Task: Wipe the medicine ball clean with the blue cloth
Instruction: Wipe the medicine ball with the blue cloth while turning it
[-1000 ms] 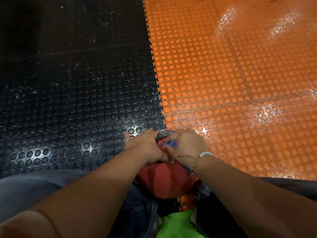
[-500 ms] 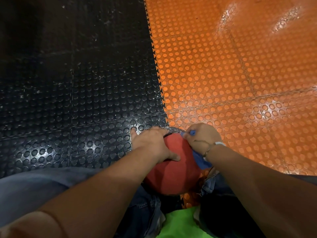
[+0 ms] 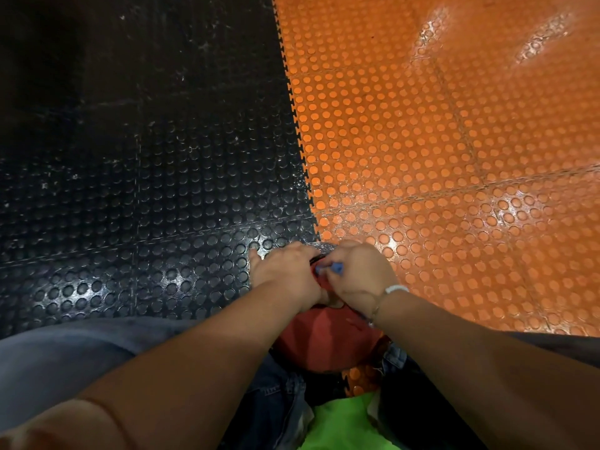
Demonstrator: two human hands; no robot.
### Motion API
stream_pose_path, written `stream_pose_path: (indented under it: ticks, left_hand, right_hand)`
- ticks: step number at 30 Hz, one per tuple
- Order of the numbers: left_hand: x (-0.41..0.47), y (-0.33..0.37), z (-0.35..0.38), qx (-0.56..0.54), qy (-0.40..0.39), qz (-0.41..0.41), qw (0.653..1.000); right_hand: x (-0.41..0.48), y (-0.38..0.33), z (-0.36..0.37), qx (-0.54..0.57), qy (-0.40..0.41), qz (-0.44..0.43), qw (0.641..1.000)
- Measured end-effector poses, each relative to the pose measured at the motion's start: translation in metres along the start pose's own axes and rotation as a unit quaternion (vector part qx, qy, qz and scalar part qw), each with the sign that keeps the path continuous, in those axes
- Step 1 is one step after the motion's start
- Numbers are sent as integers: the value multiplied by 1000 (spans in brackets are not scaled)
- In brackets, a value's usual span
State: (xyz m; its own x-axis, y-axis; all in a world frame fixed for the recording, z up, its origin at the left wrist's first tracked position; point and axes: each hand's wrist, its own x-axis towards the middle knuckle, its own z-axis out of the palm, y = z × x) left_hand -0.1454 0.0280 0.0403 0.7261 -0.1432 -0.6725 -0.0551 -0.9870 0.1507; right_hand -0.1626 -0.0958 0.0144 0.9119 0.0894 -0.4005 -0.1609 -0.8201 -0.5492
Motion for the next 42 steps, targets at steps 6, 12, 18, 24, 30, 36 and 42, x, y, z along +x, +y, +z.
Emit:
stream_pose_path:
  ticks: [6,12,18,24,30,36,42]
  left_hand:
    - [-3,-2,2,12,-9,-2,1000]
    - [2,-9,1,3,-18,-11,1000]
    - [0,-5,4,22,0,5,1000]
    - [-2,-2,9,23,11,25,999]
    - [0,-1,8,31,14,29,999]
    - [-2,5,8,49,6,39,998]
    - [-1,-1,5,32,-3,23,999]
  right_hand:
    - [5,37,-16,26,23,191,981]
    - [7,10,-3,10,26,68,997]
    - [12,18,-4,3,18,85,996]
    - [12,24,-13,39,34,132,990]
    - [8,12,-5,21,6,67,998]
    - [12,18,-12,23,13,131,991]
    - [6,18,-8,41,25,118,992]
